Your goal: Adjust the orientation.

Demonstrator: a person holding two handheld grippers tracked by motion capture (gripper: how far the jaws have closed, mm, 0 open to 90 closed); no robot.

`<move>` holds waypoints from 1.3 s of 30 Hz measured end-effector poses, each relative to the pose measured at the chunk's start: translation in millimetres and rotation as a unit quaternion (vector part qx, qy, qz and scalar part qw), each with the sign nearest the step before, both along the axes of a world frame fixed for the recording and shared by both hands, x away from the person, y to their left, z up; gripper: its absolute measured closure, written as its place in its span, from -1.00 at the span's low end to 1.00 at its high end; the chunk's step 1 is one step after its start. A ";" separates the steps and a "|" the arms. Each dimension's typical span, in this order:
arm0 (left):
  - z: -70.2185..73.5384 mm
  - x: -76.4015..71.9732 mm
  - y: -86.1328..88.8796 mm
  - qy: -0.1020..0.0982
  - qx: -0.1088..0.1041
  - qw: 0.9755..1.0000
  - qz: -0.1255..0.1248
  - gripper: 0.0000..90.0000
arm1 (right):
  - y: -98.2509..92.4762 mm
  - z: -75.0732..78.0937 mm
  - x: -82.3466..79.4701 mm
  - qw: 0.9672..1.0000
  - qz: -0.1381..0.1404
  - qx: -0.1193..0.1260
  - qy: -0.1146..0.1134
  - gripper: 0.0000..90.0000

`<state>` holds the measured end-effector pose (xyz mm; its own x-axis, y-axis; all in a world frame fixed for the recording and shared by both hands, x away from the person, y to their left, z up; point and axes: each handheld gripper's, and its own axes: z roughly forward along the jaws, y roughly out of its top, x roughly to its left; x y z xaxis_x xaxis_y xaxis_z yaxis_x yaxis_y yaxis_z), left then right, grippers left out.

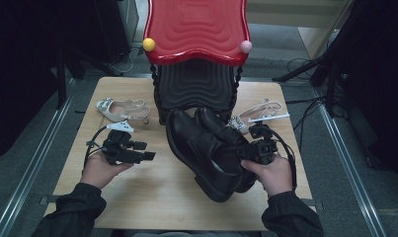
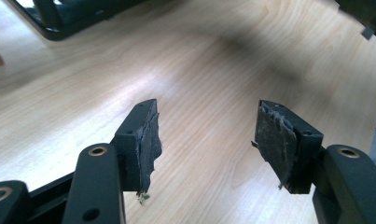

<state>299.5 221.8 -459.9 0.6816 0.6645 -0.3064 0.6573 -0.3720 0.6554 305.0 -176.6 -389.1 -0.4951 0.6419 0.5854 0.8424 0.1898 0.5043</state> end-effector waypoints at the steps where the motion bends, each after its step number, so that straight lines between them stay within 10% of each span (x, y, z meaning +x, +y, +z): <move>1: -0.8 -0.3 -0.5 0.001 0.002 1.000 -0.002 -0.11 | -0.1 4.4 2.6 1.000 -0.006 0.009 -0.003 0.84; 9: -3.6 0.3 -1.8 0.005 0.007 1.000 -0.009 -0.11 | 12.8 32.4 37.2 0.995 -0.066 0.038 -0.062 0.84; 17: -5.0 3.0 -3.0 0.010 0.006 1.000 -0.015 -0.11 | 38.8 32.2 76.2 0.982 -0.143 0.042 -0.119 0.84; 28: -4.7 3.7 -3.8 0.015 0.000 1.000 -0.018 -0.11 | 77.2 5.0 99.4 0.959 -0.232 0.007 -0.163 0.84; 39: -4.6 4.2 -5.4 0.016 -0.002 1.000 -0.023 -0.10 | 109.1 6.3 117.7 0.943 -0.281 -0.051 -0.169 0.83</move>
